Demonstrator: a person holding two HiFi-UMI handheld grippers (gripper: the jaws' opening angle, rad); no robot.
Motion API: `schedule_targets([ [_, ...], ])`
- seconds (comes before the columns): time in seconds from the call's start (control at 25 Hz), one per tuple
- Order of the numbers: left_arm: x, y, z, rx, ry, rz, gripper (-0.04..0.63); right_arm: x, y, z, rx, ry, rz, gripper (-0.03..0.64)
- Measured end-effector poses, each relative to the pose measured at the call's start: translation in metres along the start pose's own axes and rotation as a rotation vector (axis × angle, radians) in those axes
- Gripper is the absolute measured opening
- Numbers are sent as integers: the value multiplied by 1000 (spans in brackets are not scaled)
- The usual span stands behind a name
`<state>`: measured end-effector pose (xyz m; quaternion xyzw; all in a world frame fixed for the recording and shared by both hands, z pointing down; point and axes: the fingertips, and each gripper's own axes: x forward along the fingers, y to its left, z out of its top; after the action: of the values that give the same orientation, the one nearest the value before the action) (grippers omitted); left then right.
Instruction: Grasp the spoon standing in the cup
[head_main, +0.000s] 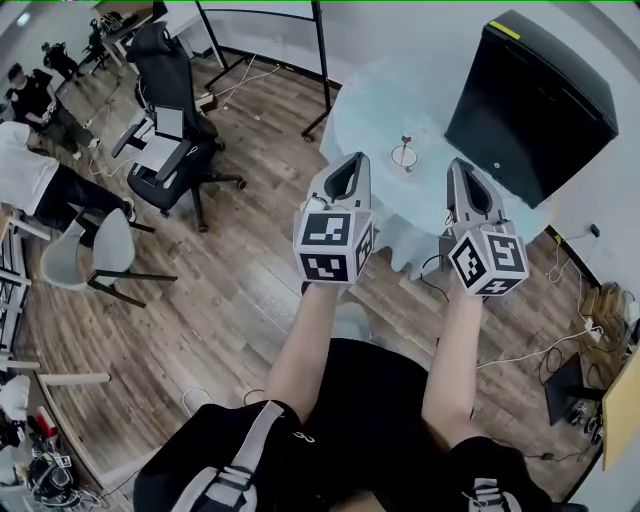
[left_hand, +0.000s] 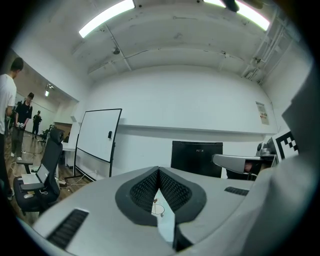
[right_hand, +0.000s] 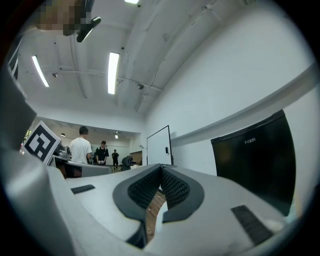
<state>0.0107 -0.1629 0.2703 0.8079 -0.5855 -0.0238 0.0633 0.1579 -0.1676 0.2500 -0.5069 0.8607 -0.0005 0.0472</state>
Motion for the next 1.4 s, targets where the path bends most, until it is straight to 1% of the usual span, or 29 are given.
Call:
schedule_targets([
  [0.12, 11, -1, -4, -21, -2, 3, 5, 5, -8, -3, -26, 26, 2, 5],
  [0.24, 31, 3, -15, -25, 10, 6, 5, 20, -25, -15, -32, 54, -19, 5],
  [0.4, 57, 26, -29, -63, 38, 18, 5, 52, -30, -31, -53, 95, -15, 5],
  [0.44, 64, 32, -32, -58, 46, 23, 6, 60, -30, -36, -71, 110, -13, 5],
  [0.48, 71, 36, -35, -36, 55, 28, 5, 68, -30, -42, -92, 127, -14, 6],
  [0.56, 85, 39, -43, 32, 77, 31, 5, 81, -37, -59, -125, 169, -27, 6],
  [0.6, 92, 40, -49, 48, 89, 26, 5, 86, -42, -67, -126, 186, -36, 6],
  [0.84, 143, 49, -83, 20, 173, -13, 5, 115, -73, -109, -55, 249, -70, 6],
  [1.0, 171, 51, -106, 6, 228, -39, 5, 133, -84, -134, -15, 277, -86, 6],
  [1.12, 186, 53, -128, 1, 288, -44, 5, 142, -88, -151, 7, 298, -87, 6],
  [1.24, 199, 55, -142, -7, 322, -52, 5, 151, -95, -165, 27, 316, -88, 8],
  [1.32, 206, 59, -150, -6, 341, -56, 5, 158, -98, -175, 44, 331, -85, 45],
  [1.4, 213, 63, -156, -3, 358, -58, 5, 165, -101, -184, 59, 344, -87, 49],
])
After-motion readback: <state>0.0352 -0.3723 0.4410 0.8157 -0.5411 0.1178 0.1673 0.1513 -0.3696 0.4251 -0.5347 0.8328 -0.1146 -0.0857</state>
